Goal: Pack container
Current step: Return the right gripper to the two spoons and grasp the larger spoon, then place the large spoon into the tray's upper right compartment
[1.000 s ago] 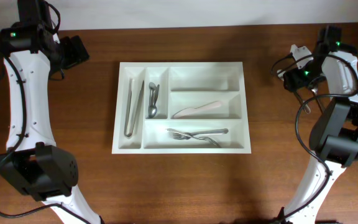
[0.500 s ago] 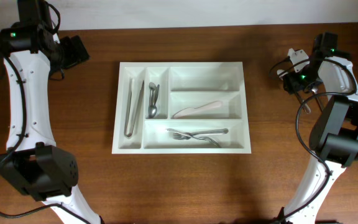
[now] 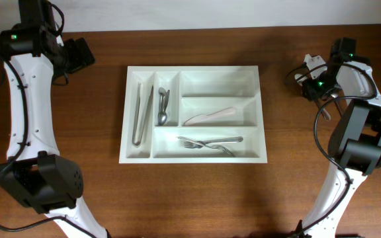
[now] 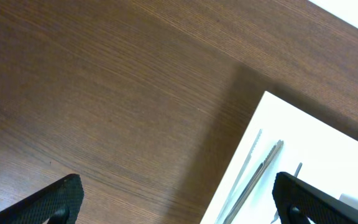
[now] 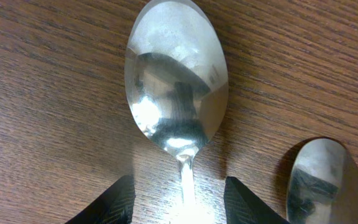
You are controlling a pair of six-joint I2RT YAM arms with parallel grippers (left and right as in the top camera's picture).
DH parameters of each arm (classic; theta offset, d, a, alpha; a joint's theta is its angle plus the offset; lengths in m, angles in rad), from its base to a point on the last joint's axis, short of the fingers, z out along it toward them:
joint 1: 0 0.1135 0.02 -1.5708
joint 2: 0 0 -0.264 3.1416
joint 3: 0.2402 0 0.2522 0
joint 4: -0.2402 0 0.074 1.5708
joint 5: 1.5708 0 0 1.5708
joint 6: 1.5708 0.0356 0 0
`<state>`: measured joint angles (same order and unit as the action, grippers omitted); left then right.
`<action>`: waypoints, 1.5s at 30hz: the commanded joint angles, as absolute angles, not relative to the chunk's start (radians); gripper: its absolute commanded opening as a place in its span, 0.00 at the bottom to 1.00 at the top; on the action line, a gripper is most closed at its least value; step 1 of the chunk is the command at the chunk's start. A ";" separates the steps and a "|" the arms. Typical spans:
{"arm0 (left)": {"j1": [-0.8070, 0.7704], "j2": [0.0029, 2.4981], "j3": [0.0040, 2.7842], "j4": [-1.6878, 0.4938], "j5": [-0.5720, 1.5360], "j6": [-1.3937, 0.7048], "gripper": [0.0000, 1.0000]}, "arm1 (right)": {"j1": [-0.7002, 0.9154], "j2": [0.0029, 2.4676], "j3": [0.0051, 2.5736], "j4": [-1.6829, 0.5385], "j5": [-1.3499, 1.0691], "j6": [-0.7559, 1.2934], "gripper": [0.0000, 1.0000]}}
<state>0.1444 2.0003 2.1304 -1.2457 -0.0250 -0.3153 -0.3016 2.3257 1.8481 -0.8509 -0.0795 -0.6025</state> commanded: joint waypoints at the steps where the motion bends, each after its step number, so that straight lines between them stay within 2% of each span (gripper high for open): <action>1: 0.145 1.999 2.144 -1.247 -0.019 -0.325 0.99 | -0.310 2.348 1.837 -0.848 -0.097 -0.595 0.45; 5: 0.145 1.999 2.144 -1.247 -0.019 -0.325 0.99 | -0.310 2.363 1.837 -0.849 -0.102 -0.589 0.40; 13: 0.145 1.999 2.144 -1.247 -0.019 -0.325 0.99 | -0.308 2.363 1.837 -0.845 -0.108 -0.585 0.10; 16: 0.145 1.999 2.144 -1.247 -0.019 -0.325 0.99 | -0.308 2.363 1.839 -0.845 -0.139 -0.585 0.06; 23: 0.145 1.999 2.144 -1.247 -0.019 -0.325 0.99 | -0.307 2.362 1.904 -0.884 -0.185 -0.563 0.04; 36: 0.145 1.999 2.144 -1.247 -0.019 -0.325 0.99 | -0.251 2.340 2.278 -1.087 -0.346 -0.576 0.04; 45: 0.145 1.999 2.144 -1.247 -0.019 -0.325 0.99 | -0.083 2.340 2.371 -1.162 -0.499 -0.844 0.04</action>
<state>0.1444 2.0003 2.1304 -1.2457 -0.0254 -0.3153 -0.1574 2.3558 2.3459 -1.1427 -0.3958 -0.6979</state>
